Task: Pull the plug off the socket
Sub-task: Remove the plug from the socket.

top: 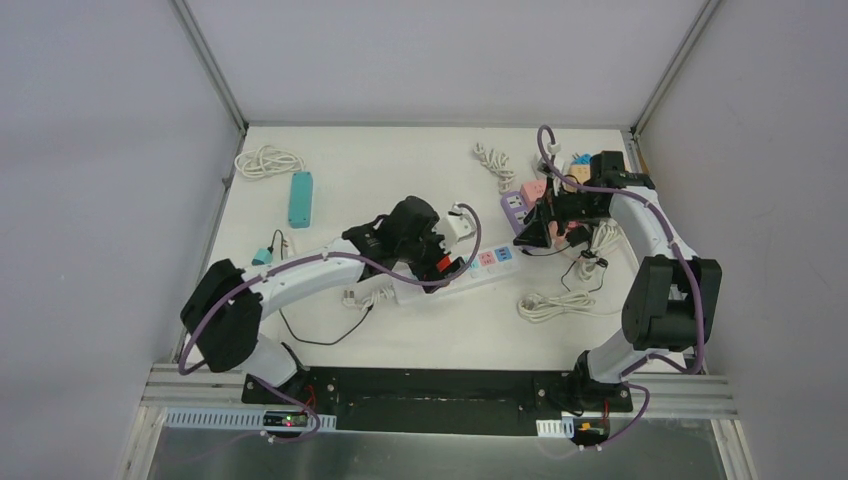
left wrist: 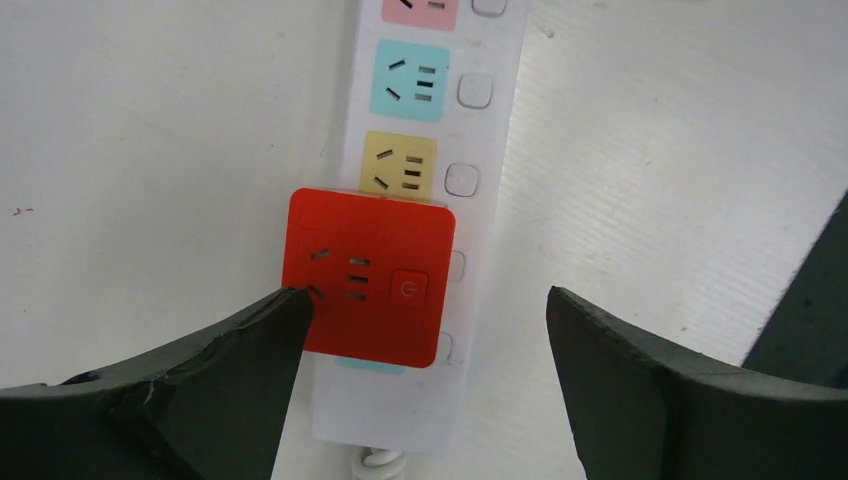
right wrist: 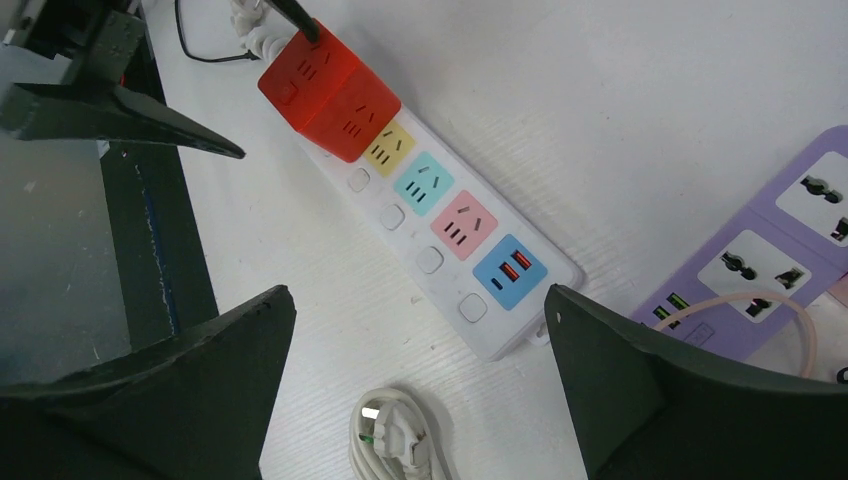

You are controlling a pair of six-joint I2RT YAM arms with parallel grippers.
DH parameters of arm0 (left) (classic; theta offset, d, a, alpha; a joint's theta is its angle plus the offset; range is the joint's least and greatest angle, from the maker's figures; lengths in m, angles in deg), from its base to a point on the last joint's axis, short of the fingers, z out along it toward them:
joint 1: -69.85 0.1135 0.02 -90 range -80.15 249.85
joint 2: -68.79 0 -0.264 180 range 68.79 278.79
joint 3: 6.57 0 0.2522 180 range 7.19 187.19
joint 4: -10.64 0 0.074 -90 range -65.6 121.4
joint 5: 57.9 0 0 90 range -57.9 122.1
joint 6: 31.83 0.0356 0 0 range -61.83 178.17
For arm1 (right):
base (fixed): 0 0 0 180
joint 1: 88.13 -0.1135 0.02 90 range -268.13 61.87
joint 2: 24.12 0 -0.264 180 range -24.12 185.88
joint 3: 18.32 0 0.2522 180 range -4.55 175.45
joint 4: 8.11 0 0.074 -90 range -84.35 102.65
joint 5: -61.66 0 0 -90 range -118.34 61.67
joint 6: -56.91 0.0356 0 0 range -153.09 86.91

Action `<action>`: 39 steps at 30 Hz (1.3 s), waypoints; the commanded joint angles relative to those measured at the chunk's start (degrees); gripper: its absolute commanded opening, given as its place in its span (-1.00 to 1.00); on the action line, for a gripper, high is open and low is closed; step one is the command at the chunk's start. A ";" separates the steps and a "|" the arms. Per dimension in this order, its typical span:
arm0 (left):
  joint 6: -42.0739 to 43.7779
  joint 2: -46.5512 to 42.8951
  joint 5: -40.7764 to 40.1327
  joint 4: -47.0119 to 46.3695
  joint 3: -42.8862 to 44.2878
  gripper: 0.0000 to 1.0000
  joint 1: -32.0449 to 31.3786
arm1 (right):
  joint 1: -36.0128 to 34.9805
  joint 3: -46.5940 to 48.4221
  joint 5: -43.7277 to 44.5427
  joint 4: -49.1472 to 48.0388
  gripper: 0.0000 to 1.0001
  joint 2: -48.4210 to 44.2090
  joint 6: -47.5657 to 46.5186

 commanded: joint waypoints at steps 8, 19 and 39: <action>9.03 11.79 1.06 15.02 14.67 0.69 -0.10 | -0.64 2.80 -0.94 1.04 1.00 0.82 -2.22; 8.97 15.58 -0.32 17.29 17.00 0.67 -0.12 | -0.78 3.15 -0.93 2.07 1.00 1.66 -2.96; 9.46 18.09 -3.14 17.26 17.25 0.70 -0.15 | -1.76 3.55 -1.01 2.97 1.00 2.80 -3.53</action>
